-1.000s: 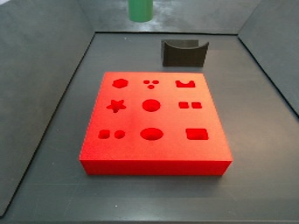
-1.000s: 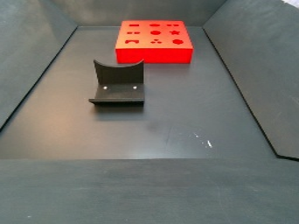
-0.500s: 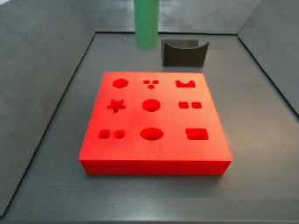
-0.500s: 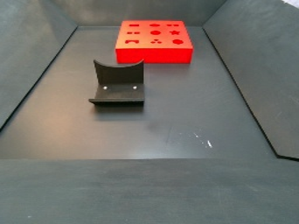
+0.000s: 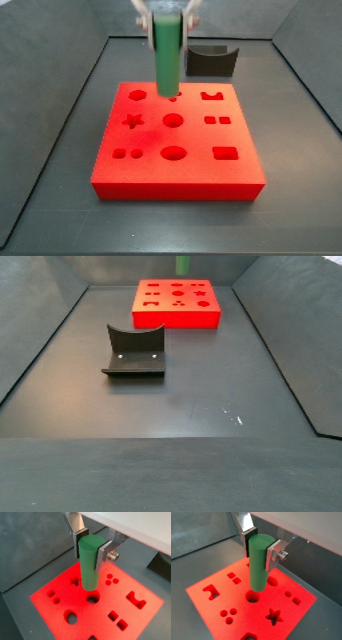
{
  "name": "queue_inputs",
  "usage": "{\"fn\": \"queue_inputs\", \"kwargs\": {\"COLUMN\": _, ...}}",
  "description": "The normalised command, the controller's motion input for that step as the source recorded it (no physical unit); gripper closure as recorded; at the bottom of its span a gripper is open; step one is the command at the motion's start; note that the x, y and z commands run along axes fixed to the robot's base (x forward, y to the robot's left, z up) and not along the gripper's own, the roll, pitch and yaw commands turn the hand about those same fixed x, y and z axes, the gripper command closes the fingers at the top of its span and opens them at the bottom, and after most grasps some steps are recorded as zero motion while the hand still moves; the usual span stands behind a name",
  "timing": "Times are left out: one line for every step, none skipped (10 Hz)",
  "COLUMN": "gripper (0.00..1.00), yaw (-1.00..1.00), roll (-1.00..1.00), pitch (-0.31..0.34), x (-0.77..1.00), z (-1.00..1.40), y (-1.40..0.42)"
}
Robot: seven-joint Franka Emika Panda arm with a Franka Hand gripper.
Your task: Insert the round object.
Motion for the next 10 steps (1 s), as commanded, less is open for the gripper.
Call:
{"fn": "queue_inputs", "kwargs": {"gripper": 1.00, "yaw": 0.01, "roll": 0.15, "pitch": -0.009, "x": 0.13, "z": -0.70, "y": -0.18}}
{"fn": "queue_inputs", "kwargs": {"gripper": 1.00, "yaw": 0.00, "roll": 0.18, "pitch": 0.000, "x": 0.11, "z": -0.62, "y": -0.17}}
{"fn": "queue_inputs", "kwargs": {"gripper": 1.00, "yaw": 0.00, "roll": 0.32, "pitch": 0.016, "x": 0.20, "z": -0.40, "y": -0.16}}
{"fn": "queue_inputs", "kwargs": {"gripper": 1.00, "yaw": 0.00, "roll": 0.49, "pitch": 0.100, "x": 0.35, "z": -0.12, "y": -0.06}}
{"fn": "queue_inputs", "kwargs": {"gripper": 1.00, "yaw": 0.01, "roll": 0.47, "pitch": 0.066, "x": 0.20, "z": -0.13, "y": 0.00}}
{"fn": "queue_inputs", "kwargs": {"gripper": 1.00, "yaw": 0.04, "roll": 0.18, "pitch": 0.000, "x": 0.00, "z": -0.07, "y": -0.02}}
{"fn": "queue_inputs", "kwargs": {"gripper": 1.00, "yaw": 0.00, "roll": 0.01, "pitch": 0.000, "x": 0.00, "z": 0.00, "y": 0.00}}
{"fn": "queue_inputs", "kwargs": {"gripper": 1.00, "yaw": 0.01, "roll": 0.00, "pitch": 0.000, "x": 0.00, "z": -0.04, "y": 0.04}}
{"fn": "queue_inputs", "kwargs": {"gripper": 1.00, "yaw": 0.11, "roll": 0.05, "pitch": 0.000, "x": 0.23, "z": -0.07, "y": 0.02}}
{"fn": "queue_inputs", "kwargs": {"gripper": 1.00, "yaw": 0.15, "roll": 0.08, "pitch": 0.000, "x": 0.42, "z": -0.12, "y": 0.07}}
